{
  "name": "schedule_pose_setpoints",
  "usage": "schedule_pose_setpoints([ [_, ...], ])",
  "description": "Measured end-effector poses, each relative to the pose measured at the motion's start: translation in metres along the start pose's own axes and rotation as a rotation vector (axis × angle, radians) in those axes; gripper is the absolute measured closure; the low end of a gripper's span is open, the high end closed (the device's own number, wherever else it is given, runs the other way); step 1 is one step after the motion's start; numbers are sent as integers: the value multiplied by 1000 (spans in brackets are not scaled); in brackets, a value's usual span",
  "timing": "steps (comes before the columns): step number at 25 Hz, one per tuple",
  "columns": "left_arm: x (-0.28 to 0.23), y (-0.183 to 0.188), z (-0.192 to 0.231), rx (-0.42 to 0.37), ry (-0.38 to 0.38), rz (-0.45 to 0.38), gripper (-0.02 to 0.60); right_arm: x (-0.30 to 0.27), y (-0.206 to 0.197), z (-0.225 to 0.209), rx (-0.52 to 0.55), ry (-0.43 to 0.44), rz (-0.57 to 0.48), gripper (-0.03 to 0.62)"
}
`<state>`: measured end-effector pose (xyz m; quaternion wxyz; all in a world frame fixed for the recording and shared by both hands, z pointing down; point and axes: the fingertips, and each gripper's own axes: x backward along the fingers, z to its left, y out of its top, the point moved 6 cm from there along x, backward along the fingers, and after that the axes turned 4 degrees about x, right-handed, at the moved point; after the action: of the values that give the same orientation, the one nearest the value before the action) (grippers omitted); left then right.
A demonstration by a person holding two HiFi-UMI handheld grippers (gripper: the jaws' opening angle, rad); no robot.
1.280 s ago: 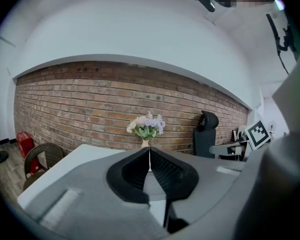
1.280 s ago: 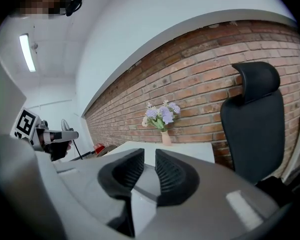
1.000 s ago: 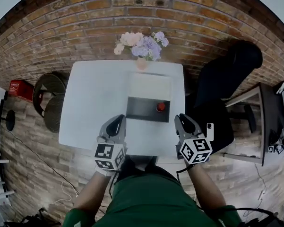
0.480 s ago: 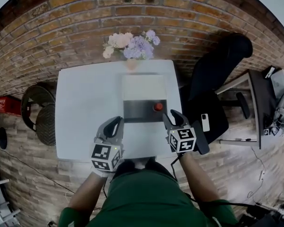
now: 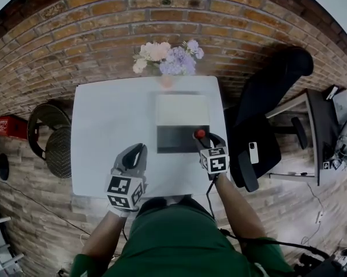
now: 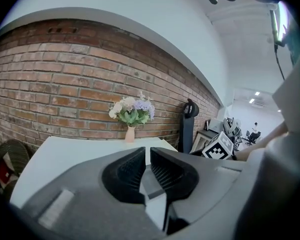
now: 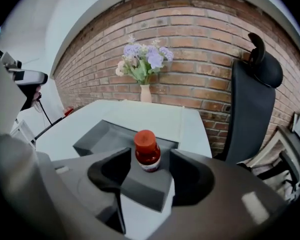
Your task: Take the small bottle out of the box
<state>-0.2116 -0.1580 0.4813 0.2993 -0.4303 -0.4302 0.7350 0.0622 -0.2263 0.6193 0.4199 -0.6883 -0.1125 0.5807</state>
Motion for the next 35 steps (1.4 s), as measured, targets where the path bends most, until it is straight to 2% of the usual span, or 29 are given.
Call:
schedule_pose_setpoints([
  [9,11,-5,9,44,36,-3,566,-26,3,12,140,42,144,341],
  [15,25,-14,15,80,77,1,566,-43,-1,11,194,47,253,341],
  [20,36,-22,19,121,113,6,566,-48,-4,10,219,39,298,341],
  [22,39,-23,19,129,122,6,566,-48,-3,10,205,48,295,370],
  [28,42,-27,14,133,128,15,566,-42,-4,10,202,65,250,372],
  [35,35,-29,-1,127,95,30,566,-17,14,6,153,78,121,372],
])
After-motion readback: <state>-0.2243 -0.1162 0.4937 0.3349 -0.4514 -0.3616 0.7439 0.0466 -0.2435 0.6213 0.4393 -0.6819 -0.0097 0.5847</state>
